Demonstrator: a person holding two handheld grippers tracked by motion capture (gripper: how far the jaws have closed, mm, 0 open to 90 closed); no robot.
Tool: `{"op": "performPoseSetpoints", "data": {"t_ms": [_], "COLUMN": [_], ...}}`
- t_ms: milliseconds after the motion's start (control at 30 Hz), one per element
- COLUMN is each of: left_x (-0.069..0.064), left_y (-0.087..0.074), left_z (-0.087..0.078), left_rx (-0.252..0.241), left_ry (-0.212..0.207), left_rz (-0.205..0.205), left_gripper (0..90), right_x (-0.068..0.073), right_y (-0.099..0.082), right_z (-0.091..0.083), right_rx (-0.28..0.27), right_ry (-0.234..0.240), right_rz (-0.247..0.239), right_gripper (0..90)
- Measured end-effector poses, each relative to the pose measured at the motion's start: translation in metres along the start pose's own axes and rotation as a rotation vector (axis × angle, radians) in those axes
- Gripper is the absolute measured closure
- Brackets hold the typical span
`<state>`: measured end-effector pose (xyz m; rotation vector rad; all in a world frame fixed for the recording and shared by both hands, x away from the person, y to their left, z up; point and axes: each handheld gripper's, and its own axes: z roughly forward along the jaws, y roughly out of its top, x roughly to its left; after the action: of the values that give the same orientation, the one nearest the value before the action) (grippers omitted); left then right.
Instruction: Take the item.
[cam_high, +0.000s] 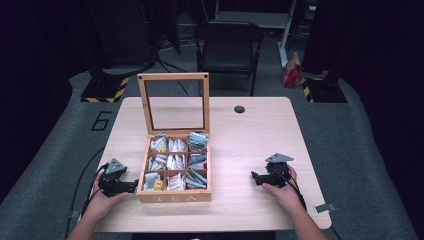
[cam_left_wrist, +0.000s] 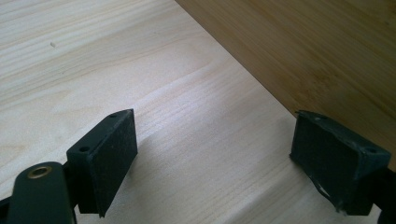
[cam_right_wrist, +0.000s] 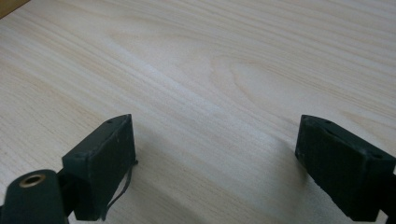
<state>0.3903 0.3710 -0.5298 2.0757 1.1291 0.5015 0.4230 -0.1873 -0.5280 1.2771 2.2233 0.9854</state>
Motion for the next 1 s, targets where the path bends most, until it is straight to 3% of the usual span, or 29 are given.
{"op": "performPoseSetpoints", "data": {"t_ms": [700,900,1000], "left_x": [0.0001,0.0001,0.0001], "left_y": [0.0,0.0,0.0], "left_z": [0.0,0.0,0.0], "left_rx": [0.0,0.0,0.0], "left_ry": [0.0,0.0,0.0], "left_rz": [0.001,0.001,0.001], "left_gripper": [14.1,14.1,14.1], "right_x": [0.0005,0.0012,0.0021], "right_y": [-0.0001,-0.0003,0.0009], "right_z": [-0.0001,-0.0005,-0.0016], "right_rx": [0.003,-0.007,-0.003], "right_ry": [-0.009,-0.007,-0.007], "right_rz": [0.003,0.003,0.004], "right_gripper": [11.8,14.8,21.0]}}
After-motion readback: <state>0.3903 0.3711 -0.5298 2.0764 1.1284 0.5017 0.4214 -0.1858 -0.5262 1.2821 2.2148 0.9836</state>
